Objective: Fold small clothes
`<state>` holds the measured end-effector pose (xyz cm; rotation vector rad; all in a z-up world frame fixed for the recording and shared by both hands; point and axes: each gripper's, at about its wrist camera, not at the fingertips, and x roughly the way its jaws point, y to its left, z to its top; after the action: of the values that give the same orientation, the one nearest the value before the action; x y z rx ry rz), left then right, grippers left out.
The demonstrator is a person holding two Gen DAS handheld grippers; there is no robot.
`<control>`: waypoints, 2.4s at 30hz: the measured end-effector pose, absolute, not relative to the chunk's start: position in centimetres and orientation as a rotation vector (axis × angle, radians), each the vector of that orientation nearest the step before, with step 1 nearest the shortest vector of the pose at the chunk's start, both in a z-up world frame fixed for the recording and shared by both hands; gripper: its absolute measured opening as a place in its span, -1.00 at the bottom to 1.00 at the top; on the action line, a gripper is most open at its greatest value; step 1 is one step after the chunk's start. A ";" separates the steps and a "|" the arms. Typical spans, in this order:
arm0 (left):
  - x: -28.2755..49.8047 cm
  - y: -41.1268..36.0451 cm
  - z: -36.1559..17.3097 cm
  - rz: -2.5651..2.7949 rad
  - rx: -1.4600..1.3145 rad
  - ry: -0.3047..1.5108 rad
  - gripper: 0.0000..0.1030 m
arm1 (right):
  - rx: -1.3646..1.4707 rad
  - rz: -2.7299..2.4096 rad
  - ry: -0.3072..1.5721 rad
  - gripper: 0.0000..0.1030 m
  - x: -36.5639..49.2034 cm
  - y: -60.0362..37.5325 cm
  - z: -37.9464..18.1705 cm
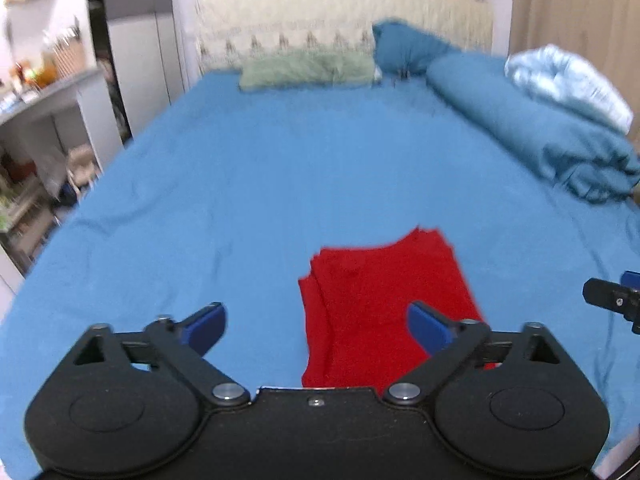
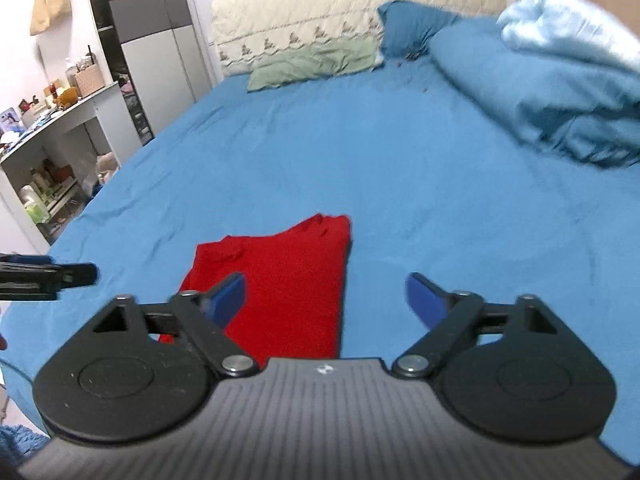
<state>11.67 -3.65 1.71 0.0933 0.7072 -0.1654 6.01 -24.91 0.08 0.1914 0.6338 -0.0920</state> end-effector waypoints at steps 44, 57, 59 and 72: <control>-5.0 -2.3 -1.1 -0.109 0.113 0.698 1.00 | 0.085 -0.234 0.783 1.00 -8.6 -18.2 -1.1; -5.1 -2.4 -1.0 -0.111 0.108 0.692 1.00 | 0.077 -0.231 0.780 1.00 -8.7 -18.1 -0.9; -5.1 -2.5 -1.0 -0.110 0.108 0.691 1.00 | 0.076 -0.231 0.779 1.00 -8.7 -18.0 -0.8; -5.4 -2.8 -0.8 -0.120 0.107 0.681 1.00 | 0.079 -0.220 0.787 1.00 -8.9 -17.9 -1.0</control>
<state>-5.43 -2.81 -0.82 0.1071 0.6807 -0.1204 -8.93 -17.86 -1.00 0.0792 0.7872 -0.2195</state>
